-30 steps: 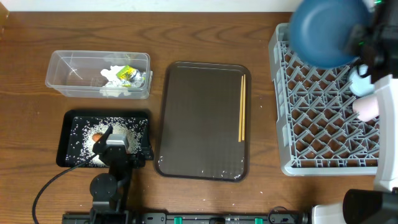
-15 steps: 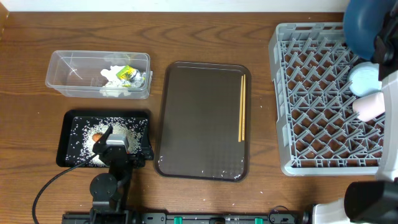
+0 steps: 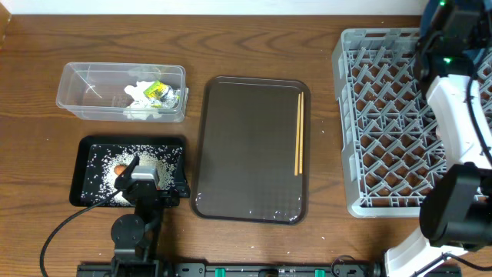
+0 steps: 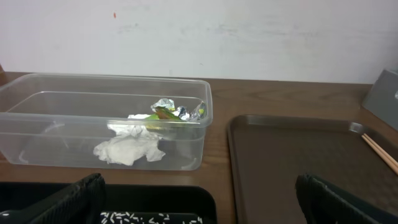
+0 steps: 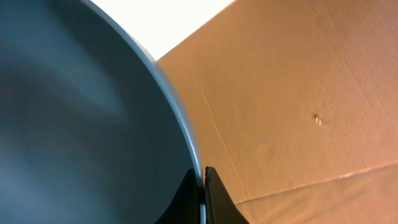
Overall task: Sort waste into correct bins and load items into the dishwasher rack
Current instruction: 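Lower the blue plate into the rack and release it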
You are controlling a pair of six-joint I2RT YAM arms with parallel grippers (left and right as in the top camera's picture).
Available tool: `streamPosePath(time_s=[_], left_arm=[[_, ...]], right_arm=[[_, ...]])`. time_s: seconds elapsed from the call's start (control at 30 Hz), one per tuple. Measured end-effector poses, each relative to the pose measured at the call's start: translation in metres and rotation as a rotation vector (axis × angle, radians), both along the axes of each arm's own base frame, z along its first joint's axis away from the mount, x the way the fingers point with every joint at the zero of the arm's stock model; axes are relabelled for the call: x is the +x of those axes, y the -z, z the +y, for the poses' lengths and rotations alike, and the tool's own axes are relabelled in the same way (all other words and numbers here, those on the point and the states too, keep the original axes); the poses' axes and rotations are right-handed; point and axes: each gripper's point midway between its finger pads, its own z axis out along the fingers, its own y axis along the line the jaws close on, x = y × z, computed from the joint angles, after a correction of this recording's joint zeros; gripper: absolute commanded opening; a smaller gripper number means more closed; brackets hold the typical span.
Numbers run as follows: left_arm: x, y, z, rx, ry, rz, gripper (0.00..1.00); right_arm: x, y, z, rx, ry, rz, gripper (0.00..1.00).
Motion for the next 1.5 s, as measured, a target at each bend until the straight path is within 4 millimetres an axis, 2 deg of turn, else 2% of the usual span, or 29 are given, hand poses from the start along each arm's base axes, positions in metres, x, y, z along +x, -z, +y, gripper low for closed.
streamPosePath(time_s=[0.27,0.43,0.57,0.7,0.83,0.9,0.93,1.03,1.07,1.1,1.13,1.17,1.23,1.27,1.3,1.4,1.5], left_arm=[[0.000,0.000,0.000,0.000,0.000,0.000,0.99],[0.000,0.000,0.000,0.000,0.000,0.000,0.99],[0.000,0.000,0.000,0.000,0.000,0.000,0.99],[0.000,0.000,0.000,0.000,0.000,0.000,0.99],[0.000,0.000,0.000,0.000,0.000,0.000,0.99],[0.000,0.000,0.000,0.000,0.000,0.000,0.99],[0.000,0.000,0.000,0.000,0.000,0.000,0.99],[0.000,0.000,0.000,0.000,0.000,0.000,0.99],[0.000,0.000,0.000,0.000,0.000,0.000,0.99],[0.000,0.000,0.000,0.000,0.000,0.000,0.99],[0.000,0.000,0.000,0.000,0.000,0.000,0.99],[0.000,0.000,0.000,0.000,0.000,0.000,0.99],[0.000,0.000,0.000,0.000,0.000,0.000,0.99],[0.000,0.000,0.000,0.000,0.000,0.000,0.99],[0.000,0.000,0.000,0.000,0.000,0.000,0.99],[0.000,0.000,0.000,0.000,0.000,0.000,0.99],[0.000,0.000,0.000,0.000,0.000,0.000,0.99]], right_arm=[[0.006,0.040,0.003,-0.015,-0.001,0.101,0.01],[0.008,0.042,0.028,-0.028,-0.013,0.101,0.01],[0.006,0.041,0.039,-0.041,0.003,0.097,0.02],[0.001,0.047,0.047,-0.021,0.026,0.088,0.21],[-0.009,0.072,0.069,0.027,0.018,0.161,0.38],[-0.021,0.093,0.084,0.055,-0.001,0.258,0.37],[-0.028,0.104,0.091,0.083,-0.016,0.309,0.33],[-0.048,0.135,0.103,0.215,-0.035,0.395,0.27],[-0.052,0.141,0.105,0.265,-0.036,0.397,0.32],[-0.055,0.144,0.112,0.334,-0.045,0.381,0.43],[-0.058,0.145,0.120,0.405,-0.063,0.364,0.59],[-0.063,0.141,0.129,0.470,-0.075,0.344,0.68],[-0.076,0.125,0.143,0.558,-0.099,0.312,0.79],[-0.081,0.115,0.147,0.593,-0.108,0.282,0.94],[-0.088,0.101,0.151,0.628,-0.117,0.247,0.99],[-0.115,0.058,0.159,0.723,-0.165,0.153,0.99],[-0.139,0.023,0.171,0.817,-0.239,0.077,0.99]])
